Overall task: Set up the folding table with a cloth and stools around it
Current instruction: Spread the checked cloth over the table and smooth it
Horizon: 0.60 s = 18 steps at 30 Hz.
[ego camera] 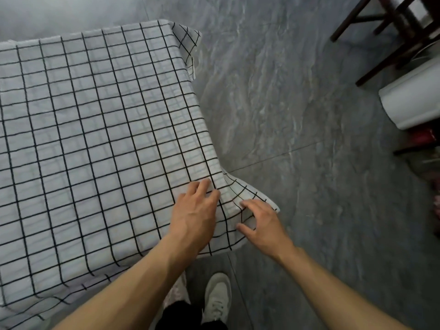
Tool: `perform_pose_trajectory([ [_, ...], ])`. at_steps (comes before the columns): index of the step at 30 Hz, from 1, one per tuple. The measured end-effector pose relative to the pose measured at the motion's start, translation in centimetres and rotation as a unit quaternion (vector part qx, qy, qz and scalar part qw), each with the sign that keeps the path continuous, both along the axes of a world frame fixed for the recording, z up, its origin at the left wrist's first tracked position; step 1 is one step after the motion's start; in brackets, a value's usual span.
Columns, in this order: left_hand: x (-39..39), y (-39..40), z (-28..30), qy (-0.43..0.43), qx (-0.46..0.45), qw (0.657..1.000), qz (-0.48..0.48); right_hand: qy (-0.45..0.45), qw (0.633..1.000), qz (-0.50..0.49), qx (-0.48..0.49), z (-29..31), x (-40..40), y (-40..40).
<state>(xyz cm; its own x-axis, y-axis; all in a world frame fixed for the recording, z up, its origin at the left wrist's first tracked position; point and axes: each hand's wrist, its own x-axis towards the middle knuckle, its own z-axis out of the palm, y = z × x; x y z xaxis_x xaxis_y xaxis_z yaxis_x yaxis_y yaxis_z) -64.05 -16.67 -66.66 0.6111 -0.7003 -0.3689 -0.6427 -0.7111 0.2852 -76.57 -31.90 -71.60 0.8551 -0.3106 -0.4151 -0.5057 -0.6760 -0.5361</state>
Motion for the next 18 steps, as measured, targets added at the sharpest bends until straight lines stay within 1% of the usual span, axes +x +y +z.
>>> perform_pose_trajectory([
  [2,-0.4,-0.5,-0.1,-0.018,0.006,1.000,0.020,0.004,1.000,-0.025,-0.007,-0.4,-1.2,-0.5],
  [4,-0.8,-1.0,-0.2,-0.033,0.005,0.999,0.036,-0.018,0.995,-0.096,-0.032,-0.8,-1.8,-0.9],
  [6,-1.2,-1.2,-0.4,-0.039,0.007,0.998,0.043,-0.017,0.984,-0.168,-0.053,-0.8,-2.2,-1.1],
  [7,-1.3,-1.2,-0.6,-0.043,0.008,0.998,0.042,-0.005,0.978,-0.202,-0.041,-0.7,-2.4,-1.2],
  [9,-1.6,-0.9,-0.8,-0.050,0.009,0.998,0.039,0.025,0.960,-0.277,0.035,-0.8,-2.5,-1.5],
  [10,-1.6,-0.8,-1.0,-0.050,0.009,0.998,0.038,0.039,0.942,-0.324,0.082,-1.0,-2.5,-1.6],
  [11,-1.7,-0.8,-1.0,-0.049,0.008,0.998,0.037,0.045,0.916,-0.378,0.129,-1.4,-2.4,-1.7],
  [14,-1.7,-0.7,-1.1,-0.047,0.008,0.998,0.034,-0.010,0.808,-0.531,0.257,-2.4,-2.1,-1.7],
  [15,-1.7,-0.7,-1.1,-0.049,0.007,0.998,0.033,-0.029,0.788,-0.554,0.268,-2.4,-1.9,-1.8],
  [18,-1.8,-0.7,-1.1,-0.049,0.004,0.998,0.037,-0.048,0.763,-0.584,0.274,-2.4,-2.2,-2.2],
])
